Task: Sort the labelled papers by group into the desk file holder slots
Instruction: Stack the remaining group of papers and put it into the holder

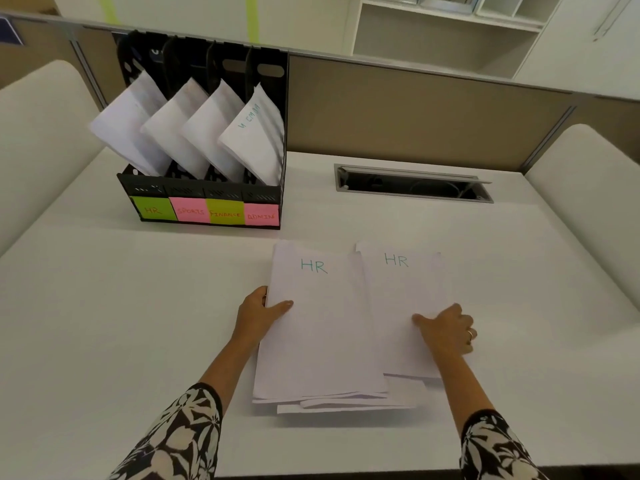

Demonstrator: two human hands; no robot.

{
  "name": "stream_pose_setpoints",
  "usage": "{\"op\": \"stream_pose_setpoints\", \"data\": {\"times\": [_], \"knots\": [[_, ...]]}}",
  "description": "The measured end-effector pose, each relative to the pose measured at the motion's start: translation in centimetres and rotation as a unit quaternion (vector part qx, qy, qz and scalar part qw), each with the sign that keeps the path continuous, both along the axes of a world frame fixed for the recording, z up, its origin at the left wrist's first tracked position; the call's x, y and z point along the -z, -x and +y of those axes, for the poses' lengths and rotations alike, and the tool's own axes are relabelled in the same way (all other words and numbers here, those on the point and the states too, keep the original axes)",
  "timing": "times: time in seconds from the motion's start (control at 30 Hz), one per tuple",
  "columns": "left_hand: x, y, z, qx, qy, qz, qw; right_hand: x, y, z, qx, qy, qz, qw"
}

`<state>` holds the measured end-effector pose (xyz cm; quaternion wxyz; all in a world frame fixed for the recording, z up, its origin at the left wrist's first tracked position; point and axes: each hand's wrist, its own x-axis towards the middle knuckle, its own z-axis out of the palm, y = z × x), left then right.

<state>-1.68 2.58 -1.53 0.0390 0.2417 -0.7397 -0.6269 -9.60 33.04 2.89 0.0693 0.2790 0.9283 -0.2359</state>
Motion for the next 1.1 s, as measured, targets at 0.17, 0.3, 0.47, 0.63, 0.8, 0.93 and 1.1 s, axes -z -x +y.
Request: {"op": "stream_pose_setpoints", "data": {"times": [0.17, 0.3, 0.47, 0.63, 0.8, 0.93, 1.1], "knots": [[0.1, 0.1, -0.1, 0.000, -0.003, -0.003, 1.000, 0.8, 0.5, 1.4, 0.018, 0.050, -0.017, 0.998], [-0.1, 0.1, -0.1, 0.003, -0.008, -0.011, 1.000, 0.5, 0.2, 1.7, -0.035, 0.083, 0.107, 0.990], [-0.5, 0.1, 0.0, 0.001, -0.020, -0.017, 1.000, -3.5, 1.5, 1.8, 0.014, 0.043, 0.331, 0.943], [-0.7, 0.0, -0.1, 0.007, -0.033, -0.021, 0.999, -6.6, 3.6, 1.7, 0.021, 0.073, 0.408, 0.910], [-0.9, 0.0, 0.0, 0.012, -0.044, -0.030, 0.999, -5.7, 2.5, -1.0, -0.048, 0.114, 0.421, 0.898], [-1.0, -0.2, 0.1, 0.011, -0.055, -0.030, 0.998, -5.1, 1.7, -2.0, 0.005, 0.157, 0.498, 0.853], [-0.9, -0.2, 0.0, 0.010, -0.048, -0.031, 0.998, -5.8, 2.8, -1.8, 0.039, 0.227, 0.472, 0.851]]}}
